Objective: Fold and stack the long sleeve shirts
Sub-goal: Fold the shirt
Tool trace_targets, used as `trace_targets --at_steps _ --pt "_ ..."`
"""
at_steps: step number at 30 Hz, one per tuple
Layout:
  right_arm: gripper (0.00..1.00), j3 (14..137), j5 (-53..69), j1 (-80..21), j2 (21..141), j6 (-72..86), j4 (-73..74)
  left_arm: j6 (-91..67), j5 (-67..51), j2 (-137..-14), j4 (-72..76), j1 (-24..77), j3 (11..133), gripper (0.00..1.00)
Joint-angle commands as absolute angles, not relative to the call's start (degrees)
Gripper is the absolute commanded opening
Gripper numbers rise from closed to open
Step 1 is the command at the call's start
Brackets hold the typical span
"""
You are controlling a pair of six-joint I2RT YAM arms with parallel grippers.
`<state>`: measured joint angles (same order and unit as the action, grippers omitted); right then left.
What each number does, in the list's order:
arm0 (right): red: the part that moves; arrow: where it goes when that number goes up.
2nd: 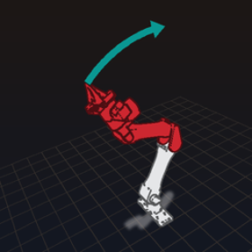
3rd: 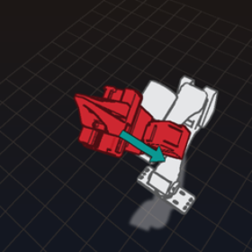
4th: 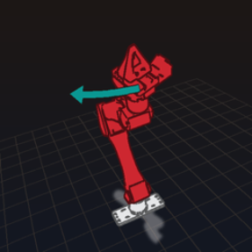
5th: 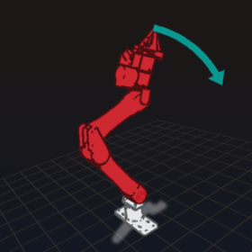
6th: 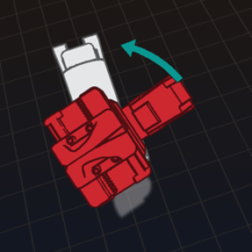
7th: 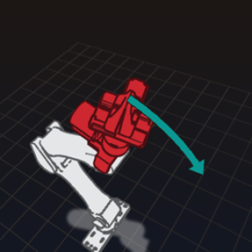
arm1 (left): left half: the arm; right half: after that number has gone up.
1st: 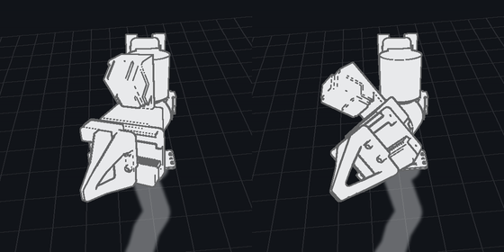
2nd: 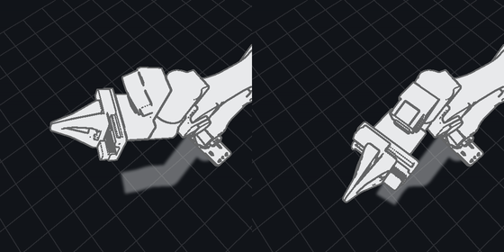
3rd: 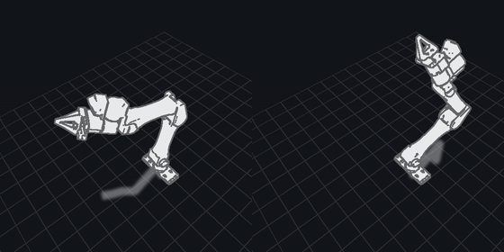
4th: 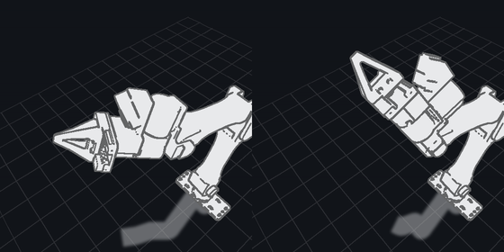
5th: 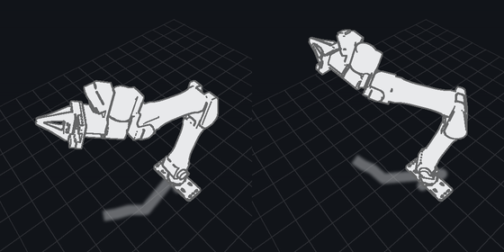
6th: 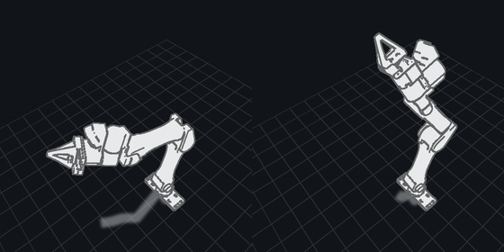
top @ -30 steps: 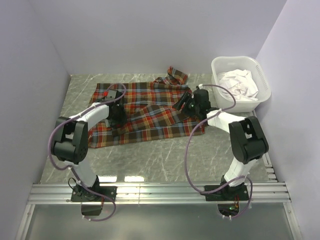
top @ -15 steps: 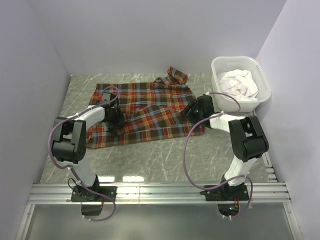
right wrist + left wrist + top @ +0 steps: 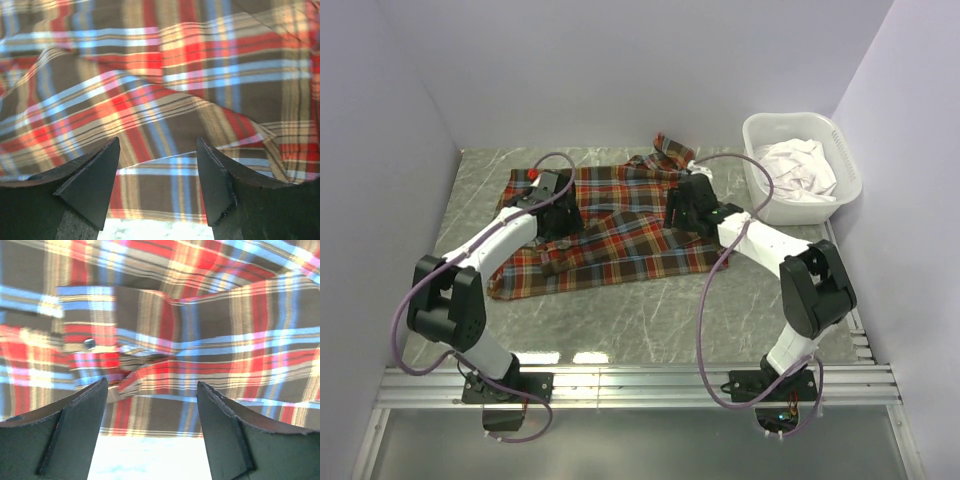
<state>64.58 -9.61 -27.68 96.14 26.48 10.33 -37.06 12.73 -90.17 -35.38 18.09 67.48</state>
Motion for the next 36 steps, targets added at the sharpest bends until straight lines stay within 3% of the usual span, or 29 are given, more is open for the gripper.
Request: trace_targets --at_steps 1,7,16,22,27,36 --pt "0.69 70.2 -12.7 -29.2 98.9 22.7 16.2 -36.7 13.6 -93.2 -34.7 19.2 68.9 0.77" --pt "0.7 74.5 -12.7 -30.9 104.9 22.8 22.0 -36.4 12.2 -100.7 -34.1 20.0 70.5 0.77" --pt "0.7 64.7 -8.8 -31.0 102.5 25.5 20.8 -36.7 9.7 -100.2 -33.6 20.0 68.1 0.76" --pt "0.7 58.6 -8.2 -29.5 92.4 26.1 18.6 -32.6 11.2 -99.7 -33.0 20.0 78.1 0.79" --pt "0.66 53.7 -3.7 -23.3 85.5 26.5 16.8 -28.8 11.4 -108.0 -33.3 19.9 90.3 0.78" --pt "0.49 46.1 4.5 -13.7 81.8 27.0 13.2 -21.7 5.5 -122.6 -31.0 18.5 106.3 0.78"
